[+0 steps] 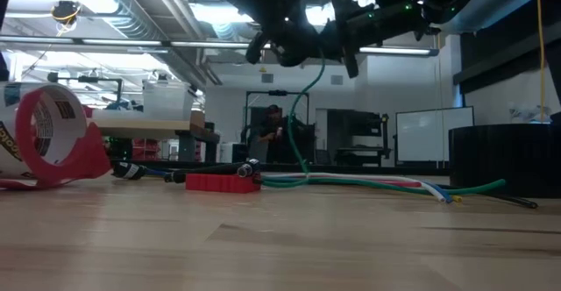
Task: Coil cords
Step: Coil the green wire onto the black spool
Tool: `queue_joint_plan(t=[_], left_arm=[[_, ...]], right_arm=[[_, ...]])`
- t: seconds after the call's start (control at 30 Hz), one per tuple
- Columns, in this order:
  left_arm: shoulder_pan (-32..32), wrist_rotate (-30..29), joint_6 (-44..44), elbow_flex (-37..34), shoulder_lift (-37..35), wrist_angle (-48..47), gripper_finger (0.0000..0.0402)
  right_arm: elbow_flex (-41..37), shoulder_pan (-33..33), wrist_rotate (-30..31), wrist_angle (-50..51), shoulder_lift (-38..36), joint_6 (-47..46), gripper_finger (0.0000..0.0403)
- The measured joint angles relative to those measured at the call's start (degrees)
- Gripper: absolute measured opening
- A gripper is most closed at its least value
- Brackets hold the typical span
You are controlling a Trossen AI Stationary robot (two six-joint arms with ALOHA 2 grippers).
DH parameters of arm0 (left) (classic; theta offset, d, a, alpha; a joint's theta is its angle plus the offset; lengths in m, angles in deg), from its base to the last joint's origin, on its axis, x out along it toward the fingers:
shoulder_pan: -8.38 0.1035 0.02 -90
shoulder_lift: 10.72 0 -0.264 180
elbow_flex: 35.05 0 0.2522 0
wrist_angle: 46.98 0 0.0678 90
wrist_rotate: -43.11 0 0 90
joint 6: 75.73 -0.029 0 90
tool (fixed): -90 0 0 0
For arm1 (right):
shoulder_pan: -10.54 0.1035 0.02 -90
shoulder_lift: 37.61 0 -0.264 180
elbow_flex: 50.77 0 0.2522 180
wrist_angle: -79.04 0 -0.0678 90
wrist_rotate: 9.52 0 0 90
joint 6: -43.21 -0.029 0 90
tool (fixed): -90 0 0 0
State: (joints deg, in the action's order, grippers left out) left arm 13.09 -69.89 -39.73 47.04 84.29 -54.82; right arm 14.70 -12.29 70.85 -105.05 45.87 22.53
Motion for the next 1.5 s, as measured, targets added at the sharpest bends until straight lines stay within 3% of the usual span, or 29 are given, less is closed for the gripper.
queue_joint_plan(t=[0.8, 1.17, 1.5], left_arm=[[2.0, -0.2, -1.7, 0.0, -1.6, 3.1, 0.0], [2.6, -0.1, -2.0, 0.0, -6.4, -8.4, 0.0], [3.5, -0.1, -4.8, 0.0, -9.6, -12.7, 0.0]], right_arm=[[0.0, 0.0, -0.5, 7.0, 0.0, 1.5, 0.0001], [0.0, 0.0, -0.6, 7.5, 0.0, 1.7, 0.0001], [0.0, 0.0, -4.4, 6.8, 0.0, 1.7, 0.0001]])
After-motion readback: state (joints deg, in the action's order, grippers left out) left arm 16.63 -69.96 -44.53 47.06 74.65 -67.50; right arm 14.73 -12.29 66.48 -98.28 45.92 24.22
